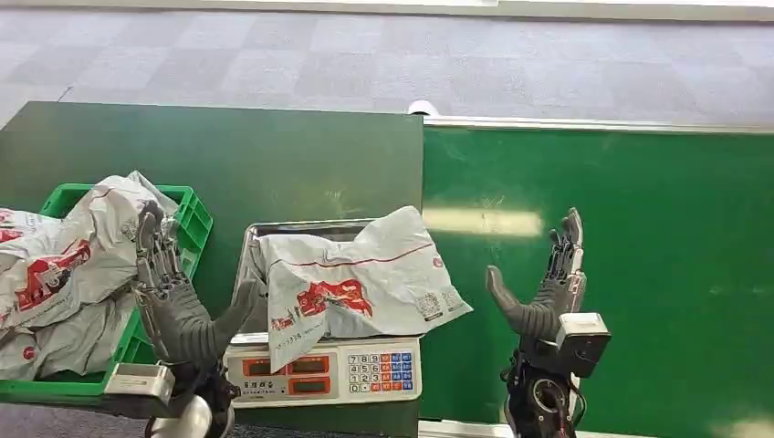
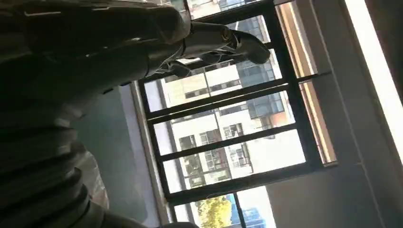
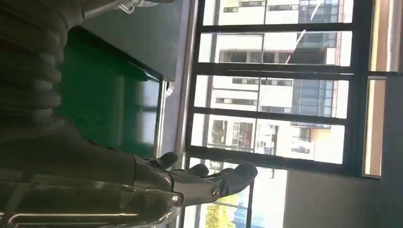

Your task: Moved the parcel from conveyor to table for the left to box.

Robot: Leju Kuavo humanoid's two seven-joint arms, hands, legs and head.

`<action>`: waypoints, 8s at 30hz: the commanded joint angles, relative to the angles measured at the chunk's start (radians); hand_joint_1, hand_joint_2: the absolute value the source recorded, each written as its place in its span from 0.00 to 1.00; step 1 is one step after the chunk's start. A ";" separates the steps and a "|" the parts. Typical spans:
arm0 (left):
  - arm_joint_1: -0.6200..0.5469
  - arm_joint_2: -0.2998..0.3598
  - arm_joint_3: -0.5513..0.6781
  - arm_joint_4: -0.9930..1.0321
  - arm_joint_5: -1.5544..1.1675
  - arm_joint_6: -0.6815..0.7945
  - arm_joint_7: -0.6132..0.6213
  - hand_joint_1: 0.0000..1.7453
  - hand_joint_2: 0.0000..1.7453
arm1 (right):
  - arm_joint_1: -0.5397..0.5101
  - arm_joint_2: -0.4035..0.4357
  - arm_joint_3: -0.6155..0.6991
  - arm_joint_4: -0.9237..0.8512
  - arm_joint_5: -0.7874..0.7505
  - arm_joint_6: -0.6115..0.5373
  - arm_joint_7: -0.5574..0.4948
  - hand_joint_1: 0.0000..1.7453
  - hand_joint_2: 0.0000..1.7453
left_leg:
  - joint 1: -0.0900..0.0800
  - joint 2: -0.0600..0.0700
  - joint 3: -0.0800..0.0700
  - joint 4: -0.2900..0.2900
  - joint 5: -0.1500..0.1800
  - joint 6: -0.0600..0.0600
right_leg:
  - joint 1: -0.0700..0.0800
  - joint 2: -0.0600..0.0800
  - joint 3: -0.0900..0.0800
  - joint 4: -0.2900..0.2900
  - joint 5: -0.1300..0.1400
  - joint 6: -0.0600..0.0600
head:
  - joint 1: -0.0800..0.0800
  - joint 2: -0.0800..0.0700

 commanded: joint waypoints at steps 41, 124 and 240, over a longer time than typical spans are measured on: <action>-0.072 0.039 -0.080 0.329 -0.741 -0.484 0.263 0.00 1.00 | 0.011 -0.009 -0.049 0.038 0.038 0.099 0.010 0.00 1.00 | -0.001 -0.002 0.002 -0.002 0.001 0.002 | -0.001 -0.003 0.002 -0.001 0.000 -0.001 | -0.001 0.000; -0.065 -0.174 0.296 0.328 -0.627 0.078 0.057 1.00 1.00 | 0.025 0.010 -0.025 0.040 0.029 0.072 0.026 0.00 1.00 | 0.000 0.001 0.002 0.000 0.001 0.002 | 0.000 0.000 0.001 0.000 0.000 -0.001 | -0.001 0.000; -0.071 0.012 -0.046 0.407 -0.844 -0.133 0.281 0.00 1.00 | 0.019 0.003 -0.026 0.078 0.032 0.122 0.035 0.00 1.00 | -0.002 -0.008 0.005 -0.002 0.003 0.003 | -0.001 -0.009 0.007 -0.002 -0.001 0.000 | -0.001 0.000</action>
